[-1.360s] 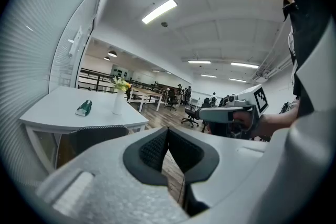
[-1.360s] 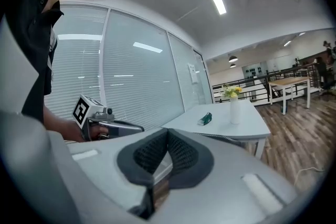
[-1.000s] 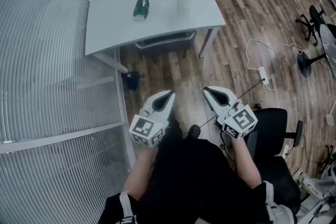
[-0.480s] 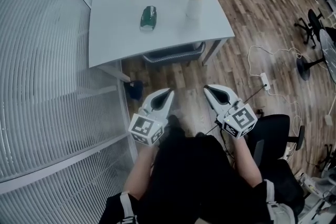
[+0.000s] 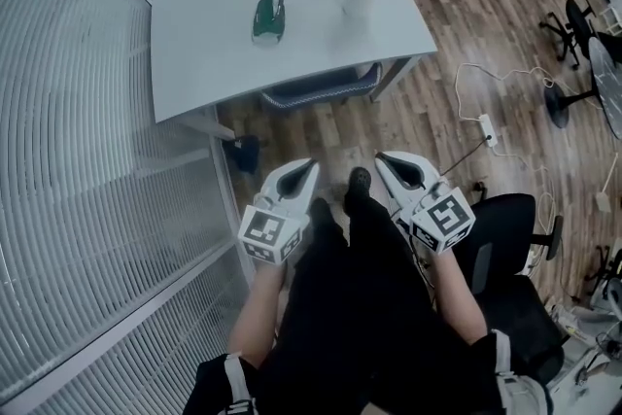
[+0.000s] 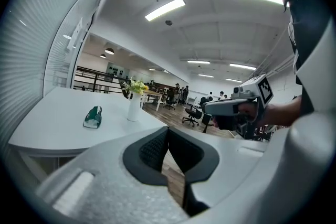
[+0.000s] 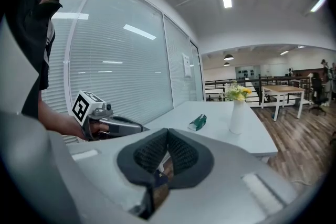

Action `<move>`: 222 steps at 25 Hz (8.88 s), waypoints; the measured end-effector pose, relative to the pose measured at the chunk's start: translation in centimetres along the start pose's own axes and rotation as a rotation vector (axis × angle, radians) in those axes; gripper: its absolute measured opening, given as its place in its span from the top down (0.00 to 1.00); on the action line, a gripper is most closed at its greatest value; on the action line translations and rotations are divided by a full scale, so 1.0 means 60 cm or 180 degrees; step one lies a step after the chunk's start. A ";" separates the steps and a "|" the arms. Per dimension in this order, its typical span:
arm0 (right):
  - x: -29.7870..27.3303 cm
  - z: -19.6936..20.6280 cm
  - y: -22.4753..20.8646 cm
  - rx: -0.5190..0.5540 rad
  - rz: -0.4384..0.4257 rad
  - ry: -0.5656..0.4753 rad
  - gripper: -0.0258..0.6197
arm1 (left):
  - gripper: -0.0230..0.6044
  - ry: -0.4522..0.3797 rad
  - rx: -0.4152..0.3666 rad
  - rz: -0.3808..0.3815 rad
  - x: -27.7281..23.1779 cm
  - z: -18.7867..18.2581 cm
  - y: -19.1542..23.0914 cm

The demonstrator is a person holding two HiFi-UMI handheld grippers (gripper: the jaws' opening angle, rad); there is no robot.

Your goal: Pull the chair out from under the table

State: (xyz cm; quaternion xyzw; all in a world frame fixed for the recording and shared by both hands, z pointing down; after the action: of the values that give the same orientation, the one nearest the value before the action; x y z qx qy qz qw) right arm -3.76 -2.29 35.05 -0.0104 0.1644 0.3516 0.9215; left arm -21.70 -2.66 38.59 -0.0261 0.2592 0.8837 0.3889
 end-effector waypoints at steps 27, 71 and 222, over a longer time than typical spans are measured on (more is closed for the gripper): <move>-0.191 0.010 -0.242 0.0046 -0.0457 -0.0114 0.96 | 0.94 0.0244 -0.0179 -0.0462 -0.210 -0.122 0.124; -0.371 0.267 -0.273 0.1507 -0.1514 0.1337 0.79 | 0.71 0.2149 -0.1284 -0.0397 -0.414 0.095 0.256; 0.223 0.553 0.204 0.1671 -0.2364 0.2097 0.81 | 0.80 0.2798 -0.1221 -0.0063 -0.040 0.599 -0.265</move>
State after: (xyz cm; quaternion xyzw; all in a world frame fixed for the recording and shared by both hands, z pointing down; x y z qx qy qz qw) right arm 7.45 20.01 63.45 0.0528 0.5108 -0.0710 0.8551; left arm -3.29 21.90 63.27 -0.4710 0.2311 0.8171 0.2390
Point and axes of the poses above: the fingertips, and each gripper's own axes: x backward along the fingers, y to its left, z out of its underside, the point moved 5 cm from there along x, backward along the fingers, and after that the axes turned 13 degrees about x, right-handed, at the moved point
